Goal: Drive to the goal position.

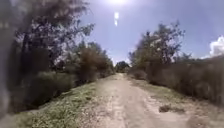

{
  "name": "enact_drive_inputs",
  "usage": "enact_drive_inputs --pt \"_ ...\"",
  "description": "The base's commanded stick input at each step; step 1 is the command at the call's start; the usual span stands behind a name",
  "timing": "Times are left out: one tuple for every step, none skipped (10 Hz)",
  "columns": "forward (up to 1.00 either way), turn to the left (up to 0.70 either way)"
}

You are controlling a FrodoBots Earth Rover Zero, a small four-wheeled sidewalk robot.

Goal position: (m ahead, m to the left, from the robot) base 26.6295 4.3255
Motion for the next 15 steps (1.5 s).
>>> enact_drive_inputs --pt "0.7 0.0" --pt "0.7 0.0" --pt "0.7 0.0" --pt "0.7 0.0" --pt "0.7 0.0" --pt "0.7 0.0" --pt "0.7 0.0" --pt "0.7 0.0" --pt "0.7 0.0" --pt "0.7 0.0" --pt "0.7 0.0" --pt "0.7 0.0" --pt "0.7 0.0" --pt "0.7 0.0" --pt "0.7 0.0"
